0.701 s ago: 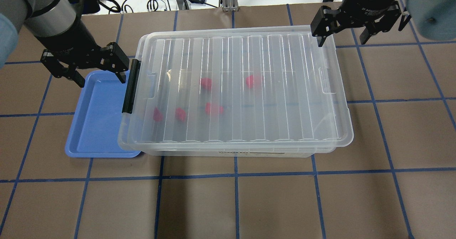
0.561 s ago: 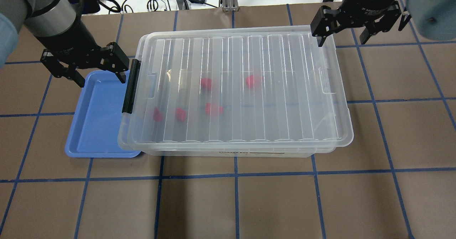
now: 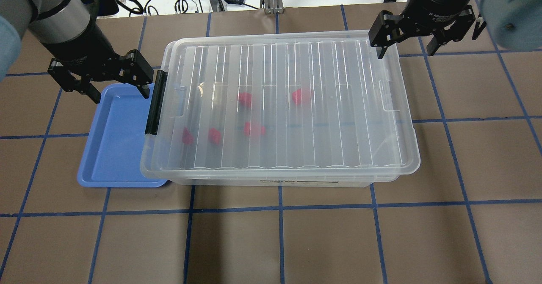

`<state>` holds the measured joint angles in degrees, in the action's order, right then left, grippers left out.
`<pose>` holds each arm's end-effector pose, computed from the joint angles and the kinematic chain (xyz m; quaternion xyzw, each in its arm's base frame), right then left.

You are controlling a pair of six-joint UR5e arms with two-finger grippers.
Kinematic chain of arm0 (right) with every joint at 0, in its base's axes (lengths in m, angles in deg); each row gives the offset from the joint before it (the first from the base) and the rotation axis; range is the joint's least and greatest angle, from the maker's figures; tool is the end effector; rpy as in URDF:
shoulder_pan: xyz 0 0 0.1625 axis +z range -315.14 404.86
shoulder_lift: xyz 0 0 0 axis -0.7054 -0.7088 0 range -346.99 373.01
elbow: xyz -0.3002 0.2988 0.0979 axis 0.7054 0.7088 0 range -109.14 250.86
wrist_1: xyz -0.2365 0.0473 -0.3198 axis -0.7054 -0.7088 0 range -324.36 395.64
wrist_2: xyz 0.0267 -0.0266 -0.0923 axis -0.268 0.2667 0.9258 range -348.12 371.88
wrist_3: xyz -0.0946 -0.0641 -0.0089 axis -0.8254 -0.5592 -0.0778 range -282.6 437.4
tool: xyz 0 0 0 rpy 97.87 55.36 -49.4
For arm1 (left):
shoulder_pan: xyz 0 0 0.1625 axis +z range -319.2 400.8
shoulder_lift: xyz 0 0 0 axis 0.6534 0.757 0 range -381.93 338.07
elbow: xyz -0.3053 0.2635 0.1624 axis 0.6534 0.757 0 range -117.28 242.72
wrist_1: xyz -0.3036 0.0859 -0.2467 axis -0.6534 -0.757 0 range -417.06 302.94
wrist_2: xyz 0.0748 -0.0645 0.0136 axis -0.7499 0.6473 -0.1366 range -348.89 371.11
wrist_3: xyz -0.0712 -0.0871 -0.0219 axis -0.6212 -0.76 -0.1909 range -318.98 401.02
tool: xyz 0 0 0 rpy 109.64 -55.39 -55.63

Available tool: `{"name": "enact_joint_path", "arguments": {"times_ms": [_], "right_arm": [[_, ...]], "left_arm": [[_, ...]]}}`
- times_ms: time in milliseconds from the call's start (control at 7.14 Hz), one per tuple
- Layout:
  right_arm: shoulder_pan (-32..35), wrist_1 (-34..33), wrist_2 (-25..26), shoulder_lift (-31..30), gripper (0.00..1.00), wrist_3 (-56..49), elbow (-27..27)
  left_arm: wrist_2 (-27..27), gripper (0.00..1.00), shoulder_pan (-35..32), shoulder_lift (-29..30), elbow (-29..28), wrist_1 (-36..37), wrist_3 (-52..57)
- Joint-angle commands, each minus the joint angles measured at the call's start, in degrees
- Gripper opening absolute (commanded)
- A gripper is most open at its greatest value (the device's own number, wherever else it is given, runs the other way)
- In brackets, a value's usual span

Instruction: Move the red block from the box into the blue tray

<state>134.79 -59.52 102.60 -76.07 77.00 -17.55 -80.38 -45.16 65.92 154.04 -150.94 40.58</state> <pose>0.1312 -0.4956 0.4977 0.0025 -0.9987 0.0508 0.0065 -0.0979 -0.4629 0.4827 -0.0387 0.9988 0.0270 0.0122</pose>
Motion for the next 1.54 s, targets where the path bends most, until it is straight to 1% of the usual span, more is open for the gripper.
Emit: {"name": "enact_joint_path", "arguments": {"times_ms": [0,140,280,420,561,841,1401], "right_arm": [[-0.6,-1.2,-0.2,0.5,1.00,-0.8,-4.6],[-2.1,-6.4,-0.1,0.8,1.00,-2.7,-8.7],[-5.3,-9.8,0.0,0.8,1.00,-7.5,-11.5],[-8.2,-9.9,-0.4,0.9,1.00,-7.9,-13.2],[-8.4,-11.4,-0.5,1.2,1.00,-7.9,-14.8],[-8.4,-18.4,-0.1,3.3,1.00,-8.1,-17.9],[-8.8,-18.7,-0.1,3.5,1.00,-8.9,-17.9]], "left_arm": [[0.0,1.00,0.0,0.0,0.0,0.0,0.0],[0.0,1.00,0.0,0.1,0.0,0.0,0.0],[0.0,1.00,0.0,0.1,0.0,0.0,0.0],[0.0,1.00,0.0,0.2,0.0,0.0,0.0],[0.1,1.00,0.0,0.2,0.0,0.1,0.0],[0.1,1.00,0.0,0.2,0.1,0.1,0.0],[0.1,1.00,0.0,0.2,0.1,0.1,0.1]]}}
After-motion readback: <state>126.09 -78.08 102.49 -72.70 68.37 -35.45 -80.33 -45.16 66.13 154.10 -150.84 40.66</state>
